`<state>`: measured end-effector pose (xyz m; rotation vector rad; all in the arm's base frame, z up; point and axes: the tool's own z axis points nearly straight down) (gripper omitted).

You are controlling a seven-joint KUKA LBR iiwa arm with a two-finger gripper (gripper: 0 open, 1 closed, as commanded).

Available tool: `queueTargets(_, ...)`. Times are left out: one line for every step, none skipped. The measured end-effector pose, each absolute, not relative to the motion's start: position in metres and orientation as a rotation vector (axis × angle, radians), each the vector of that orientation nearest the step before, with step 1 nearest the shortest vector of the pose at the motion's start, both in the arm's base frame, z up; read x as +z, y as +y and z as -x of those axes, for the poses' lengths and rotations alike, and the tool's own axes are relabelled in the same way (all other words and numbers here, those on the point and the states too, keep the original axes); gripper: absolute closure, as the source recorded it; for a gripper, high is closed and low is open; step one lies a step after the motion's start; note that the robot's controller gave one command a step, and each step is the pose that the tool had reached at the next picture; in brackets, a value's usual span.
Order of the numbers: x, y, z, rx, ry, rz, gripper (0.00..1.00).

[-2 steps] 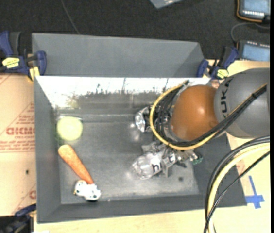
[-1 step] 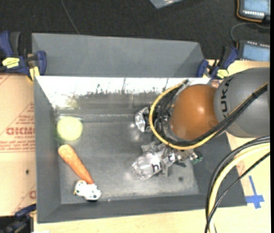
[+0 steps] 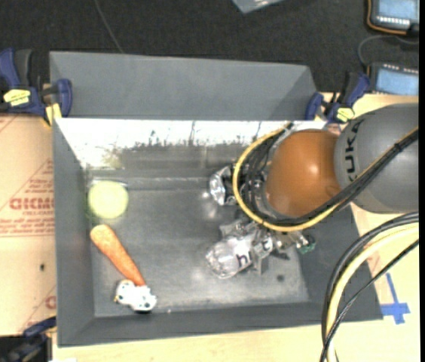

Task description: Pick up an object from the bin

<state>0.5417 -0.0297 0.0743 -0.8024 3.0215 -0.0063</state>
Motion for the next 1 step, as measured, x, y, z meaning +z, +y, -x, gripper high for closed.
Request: queueTargets(0.0826,-0.0301,-0.5421,-0.007,3.023,0.787,1.0)
